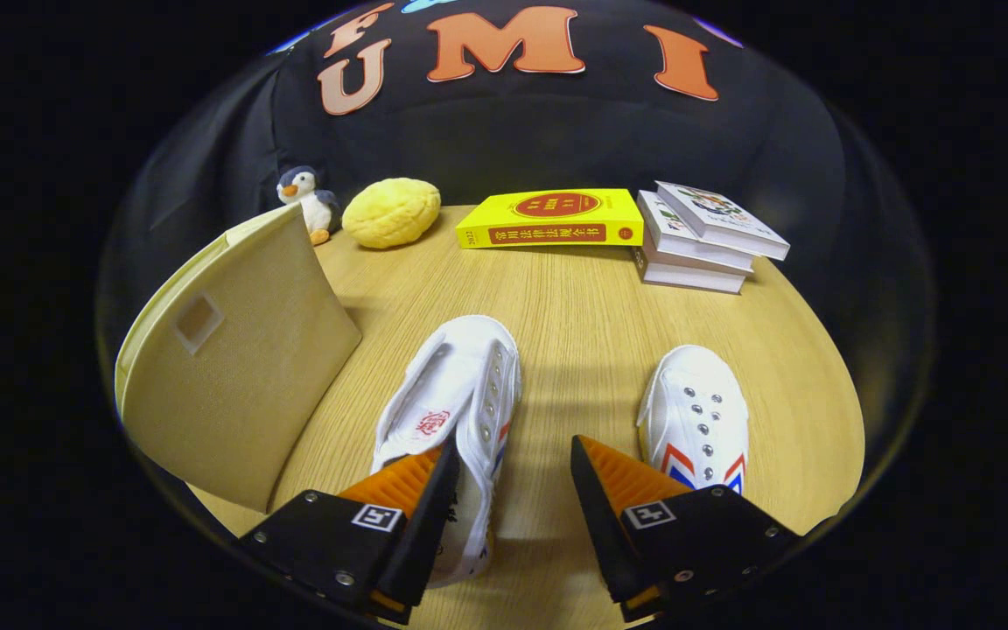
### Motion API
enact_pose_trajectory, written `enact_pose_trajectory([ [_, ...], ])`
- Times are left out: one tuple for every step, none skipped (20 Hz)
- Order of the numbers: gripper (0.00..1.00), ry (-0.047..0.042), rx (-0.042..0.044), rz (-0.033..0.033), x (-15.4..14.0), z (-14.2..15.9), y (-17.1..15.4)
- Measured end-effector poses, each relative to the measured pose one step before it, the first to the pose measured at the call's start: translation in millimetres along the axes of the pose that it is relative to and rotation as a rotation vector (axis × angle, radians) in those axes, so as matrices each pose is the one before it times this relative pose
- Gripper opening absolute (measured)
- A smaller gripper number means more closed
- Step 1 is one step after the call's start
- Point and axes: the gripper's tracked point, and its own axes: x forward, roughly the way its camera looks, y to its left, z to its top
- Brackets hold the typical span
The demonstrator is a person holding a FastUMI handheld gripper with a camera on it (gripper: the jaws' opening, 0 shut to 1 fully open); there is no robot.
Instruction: Open the storage box then place both shoes into the box .Put the left shoe in first, then the right shoe, with the right side of both shoes facing outward in a uniform manner.
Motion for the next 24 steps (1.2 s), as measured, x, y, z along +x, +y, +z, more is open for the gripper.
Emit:
enact_pose_trajectory([
  [0.75, -0.00942, -0.00156, -0.00105, 5.39, 2.19, 0.24],
  [0.66, -0.00931, -0.00417, 0.00167, 4.31, 2.91, 1.46],
  [0.58, -0.00036, -0.00319, 0.00444, 4.68, -0.06, 2.06],
  [0.50, 0.00481, 0.00011, 0.01124, 4.77, -1.52, 3.95],
  [0.46, 0.00794, -0.00137, 0.00469, 2.84, -2.91, 2.35],
  [0.36, 0.00539, 0.00048, 0.00654, 2.03, -2.14, 0.56],
  [0.31, -0.01364, 0.01735, -0.00240, 1.36, 2.58, -0.33],
  [0.21, -0.01512, 0.02374, -0.02338, 4.94, 0.37, -5.71],
  [0.13, -0.00633, 0.05163, 0.00097, 0.38, 1.37, -3.14],
  [0.01, -0.00336, 0.05561, 0.01602, -2.73, 1.45, 3.53],
  [0.00, 0.00411, 0.03476, 0.01287, -1.79, 0.08, 3.53],
  [0.00, -0.01068, 0.01171, 0.00343, -3.53, 4.46, 0.79],
  [0.00, -0.01637, 0.00463, 0.00396, -3.28, 4.79, 0.26],
  [0.00, -0.01269, 0.00501, 0.00959, -4.02, 5.67, 2.31],
  [0.00, -0.00527, 0.00225, 0.01214, -3.42, 2.75, 2.00],
  [0.00, -0.00043, -0.00292, 0.00503, -4.29, 2.05, 2.43],
  [0.00, -0.00376, -0.00722, -0.00376, -4.60, 4.12, -0.87],
  [0.00, -0.00576, -0.00033, -0.00813, -5.68, 4.70, 0.86],
  [0.00, -0.00474, 0.00836, -0.00804, -6.22, 5.96, 2.05],
  [0.00, -0.00560, 0.01853, -0.00682, -6.96, 7.40, 3.10],
  [0.00, -0.00234, 0.01906, -0.00551, -6.10, 6.76, 4.13],
  [0.00, -0.00792, 0.01134, -0.00512, -7.62, 8.37, 6.21],
  [0.00, -0.01436, 0.00646, -0.00697, -9.96, 9.36, 6.10],
  [0.00, -0.01551, 0.00362, -0.00442, -8.34, 9.51, 7.63],
])
